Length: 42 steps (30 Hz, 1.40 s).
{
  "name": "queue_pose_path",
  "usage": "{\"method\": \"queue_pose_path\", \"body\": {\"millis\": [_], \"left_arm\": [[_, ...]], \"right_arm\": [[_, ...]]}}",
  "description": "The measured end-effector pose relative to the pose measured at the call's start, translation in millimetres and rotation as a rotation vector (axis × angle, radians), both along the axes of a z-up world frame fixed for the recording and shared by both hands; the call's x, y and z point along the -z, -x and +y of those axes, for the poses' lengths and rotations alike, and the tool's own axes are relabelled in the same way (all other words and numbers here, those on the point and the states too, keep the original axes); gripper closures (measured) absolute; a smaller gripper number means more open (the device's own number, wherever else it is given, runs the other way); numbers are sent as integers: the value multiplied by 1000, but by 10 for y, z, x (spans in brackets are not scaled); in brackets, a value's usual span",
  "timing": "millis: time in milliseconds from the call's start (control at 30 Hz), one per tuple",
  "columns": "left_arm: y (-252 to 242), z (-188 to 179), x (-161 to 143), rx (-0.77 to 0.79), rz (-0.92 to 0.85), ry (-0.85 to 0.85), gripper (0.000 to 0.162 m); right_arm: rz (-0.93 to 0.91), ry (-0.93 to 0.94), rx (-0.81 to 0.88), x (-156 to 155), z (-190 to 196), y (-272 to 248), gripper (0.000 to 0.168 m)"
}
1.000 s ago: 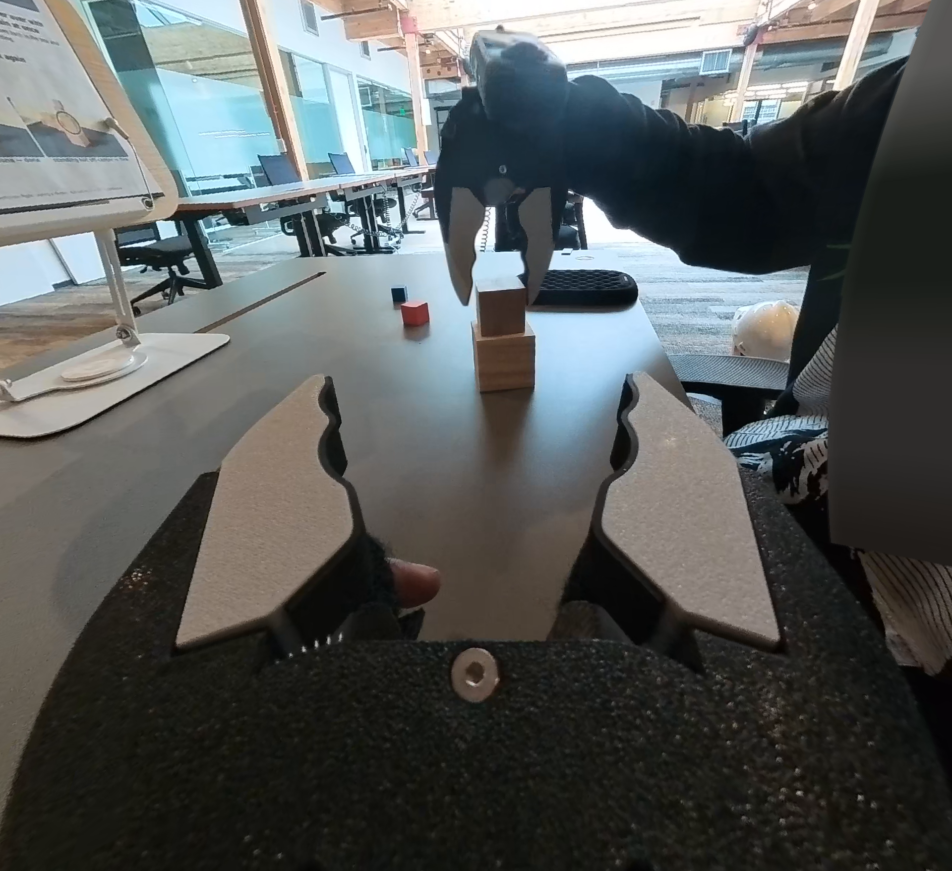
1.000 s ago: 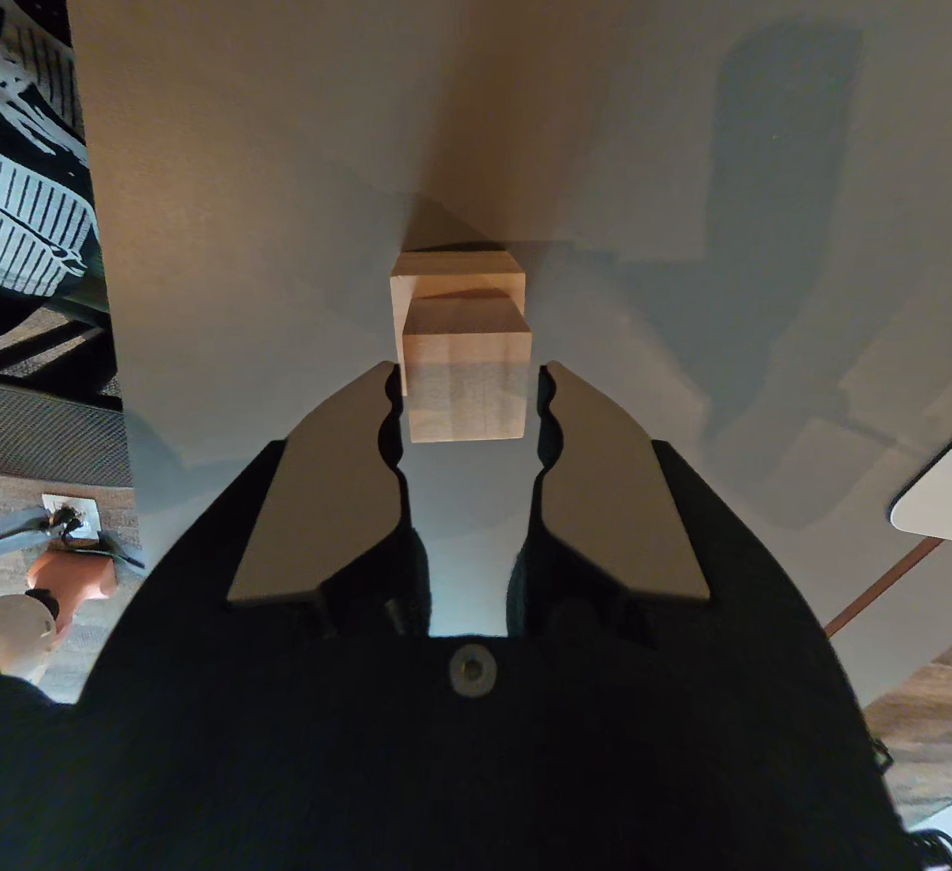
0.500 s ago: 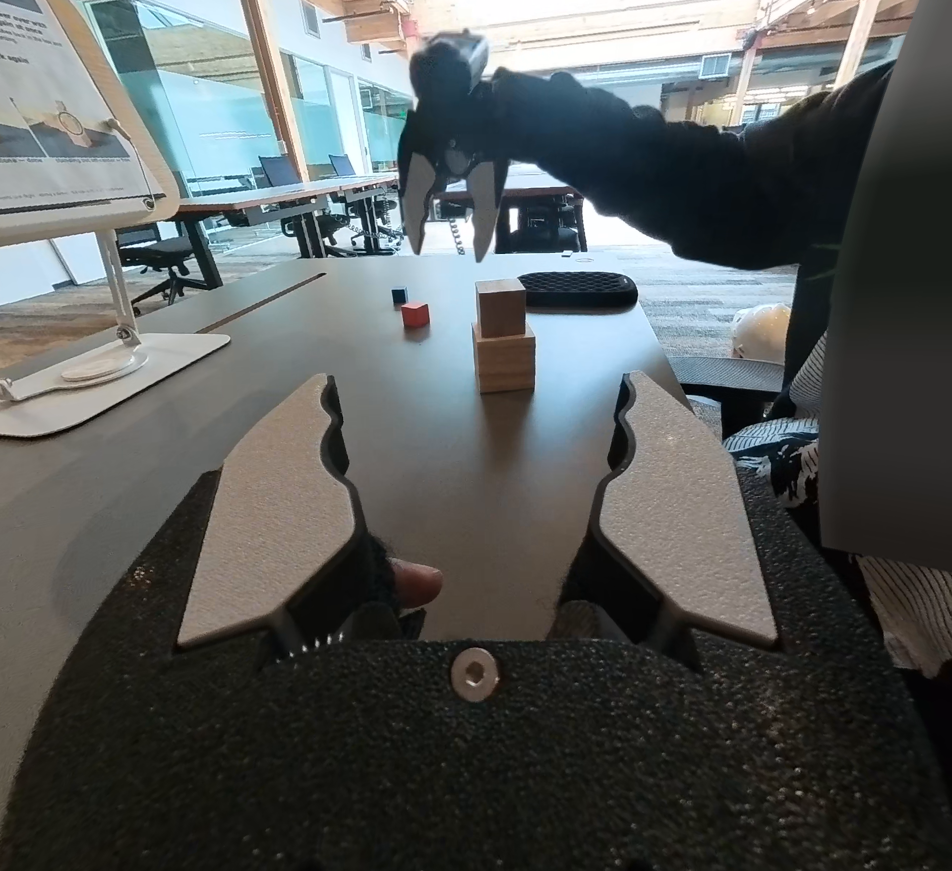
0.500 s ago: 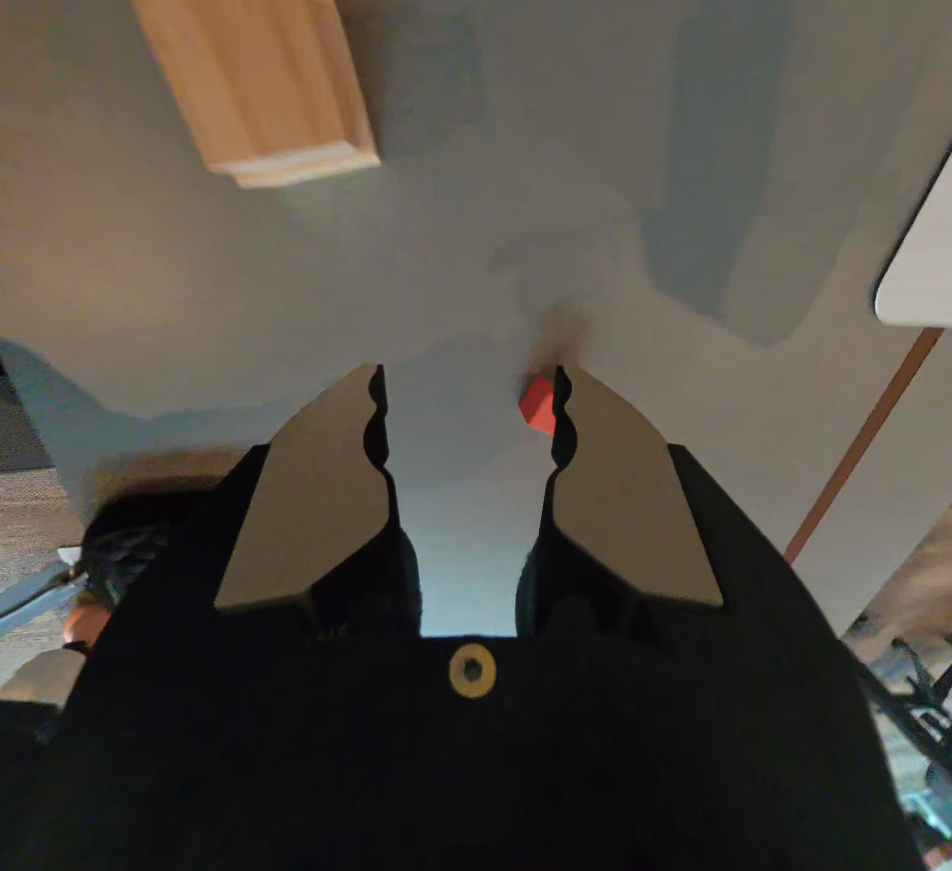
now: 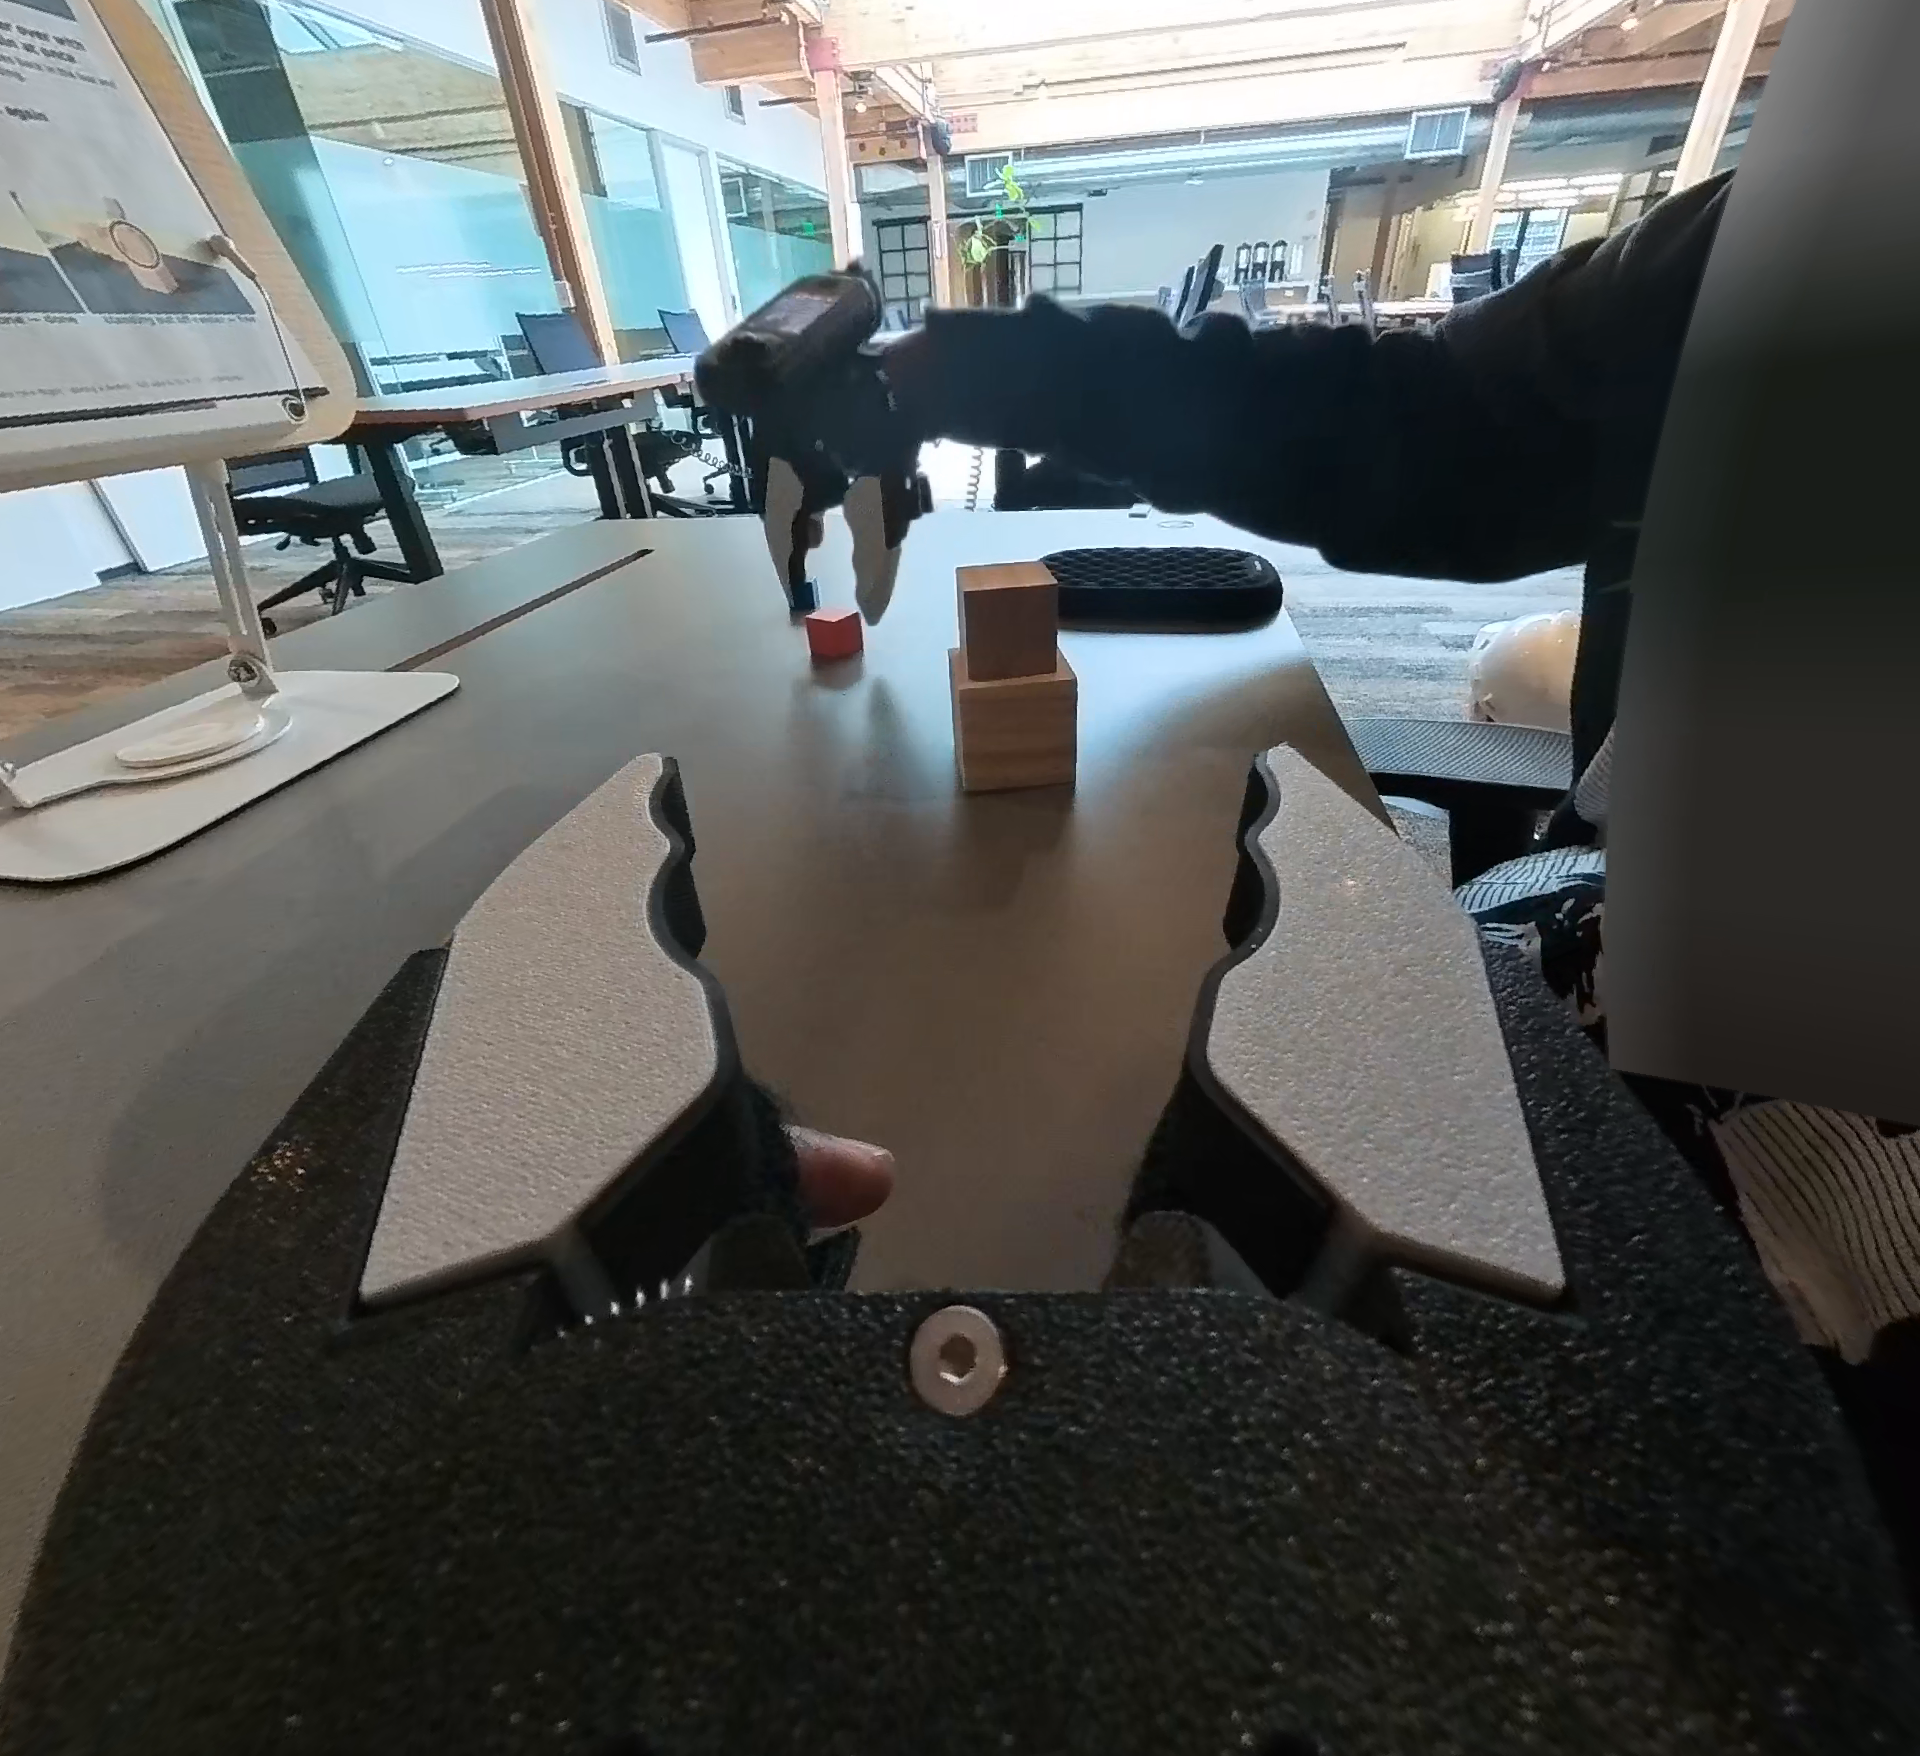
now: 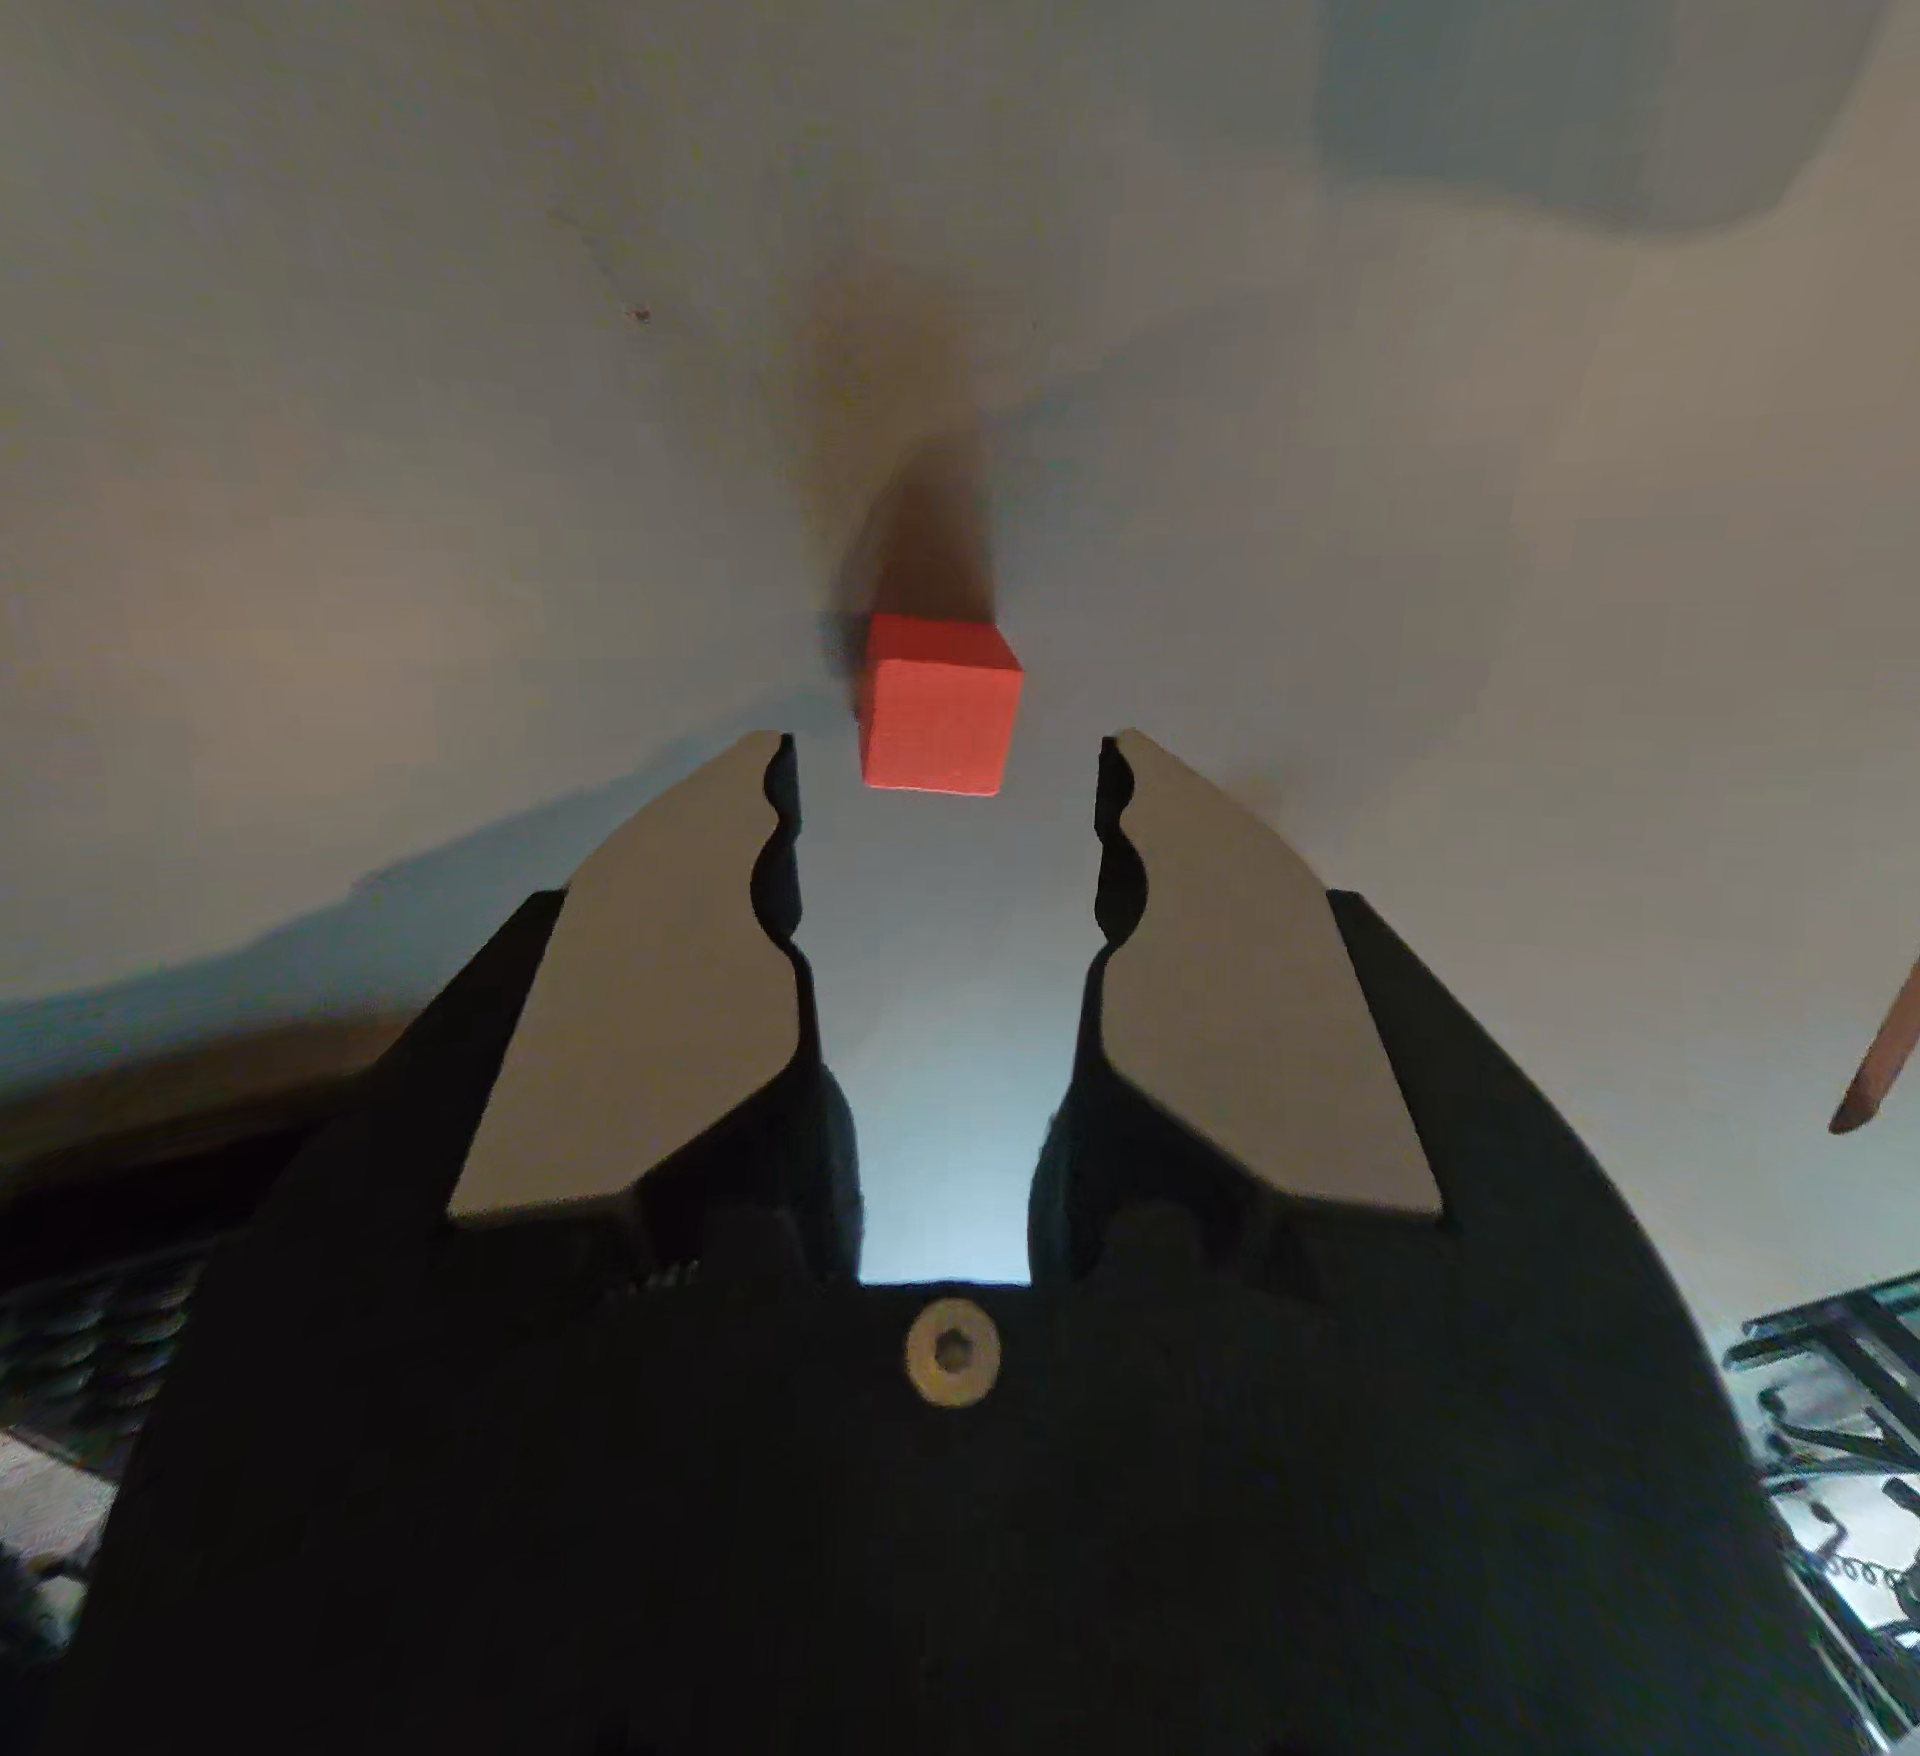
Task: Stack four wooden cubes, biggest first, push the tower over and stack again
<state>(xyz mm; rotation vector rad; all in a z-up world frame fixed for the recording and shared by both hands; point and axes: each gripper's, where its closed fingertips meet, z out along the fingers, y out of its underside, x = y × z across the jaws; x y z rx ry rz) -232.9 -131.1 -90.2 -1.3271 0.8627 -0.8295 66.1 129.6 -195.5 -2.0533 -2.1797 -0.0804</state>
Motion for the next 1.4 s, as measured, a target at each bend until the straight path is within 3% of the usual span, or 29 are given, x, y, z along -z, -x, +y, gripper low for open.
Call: {"method": "queue_pose_path", "body": {"millis": [133, 200, 367, 633, 767, 967, 1400], "left_arm": [[4, 0, -3, 2, -5, 2, 62], [5, 1, -4, 3, -6, 4, 62], [5, 2, -4, 4, -6, 6, 62], [14, 3, -11, -1, -12, 4, 63], [19, 1, -17, -3, -17, 1, 63], [19, -1, -17, -2, -17, -1, 63], [20, 0, -18, 0, -18, 2, 64]], "right_arm": [[15, 13, 2, 56, 15, 29, 127], [11, 8, -7, 46, 17, 31, 142], [23, -20, -62, -177, -111, 117, 142], [113, -1, -341, -879, -963, 658, 142], [133, 25, -470, -1067, -1382, 887, 142], [84, 35, -542, -1022, -1632, 998, 142], [52, 48, -568, -912, -1714, 1036, 142]]}}
